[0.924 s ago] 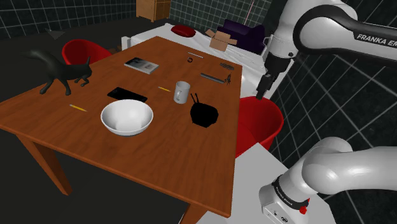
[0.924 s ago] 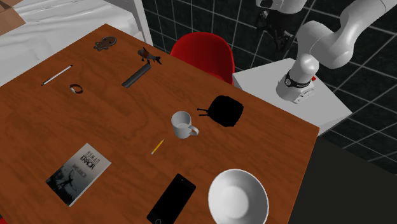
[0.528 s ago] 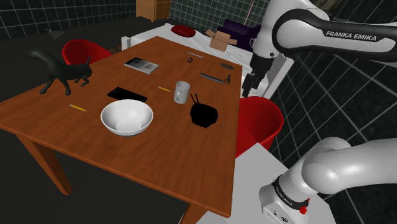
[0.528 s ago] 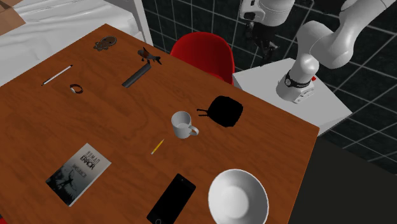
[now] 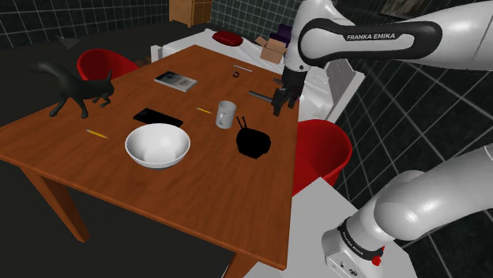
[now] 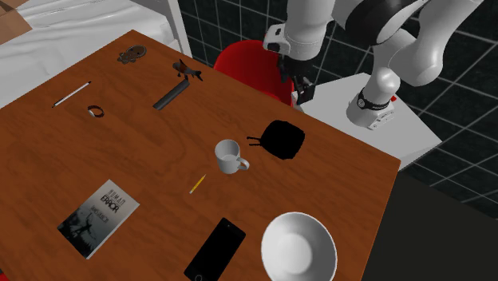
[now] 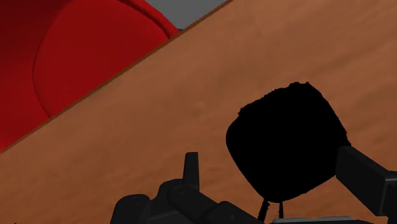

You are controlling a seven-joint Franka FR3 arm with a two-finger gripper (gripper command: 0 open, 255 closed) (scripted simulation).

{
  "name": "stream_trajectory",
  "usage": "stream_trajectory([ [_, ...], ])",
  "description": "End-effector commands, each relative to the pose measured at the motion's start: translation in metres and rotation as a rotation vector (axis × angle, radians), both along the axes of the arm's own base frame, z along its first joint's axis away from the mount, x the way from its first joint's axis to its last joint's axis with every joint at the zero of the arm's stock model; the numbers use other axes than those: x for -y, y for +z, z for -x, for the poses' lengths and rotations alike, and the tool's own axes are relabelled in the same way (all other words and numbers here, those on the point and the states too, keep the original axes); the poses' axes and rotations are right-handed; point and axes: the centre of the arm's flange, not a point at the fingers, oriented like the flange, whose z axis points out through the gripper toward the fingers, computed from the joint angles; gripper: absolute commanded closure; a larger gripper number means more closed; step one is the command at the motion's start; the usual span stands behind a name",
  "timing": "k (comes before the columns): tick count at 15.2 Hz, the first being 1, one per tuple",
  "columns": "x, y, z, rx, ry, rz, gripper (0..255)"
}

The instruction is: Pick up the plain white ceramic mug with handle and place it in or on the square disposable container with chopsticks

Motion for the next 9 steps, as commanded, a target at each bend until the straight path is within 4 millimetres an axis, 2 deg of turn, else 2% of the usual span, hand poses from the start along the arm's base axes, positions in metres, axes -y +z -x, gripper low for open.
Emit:
stream_trajectory([
  [1,-0.003,-0.011,-0.026,0.001,-0.016,-0.011,0],
  [9,-0.009,-0.053,-0.122,0.003,-0.078,-0.052,0],
])
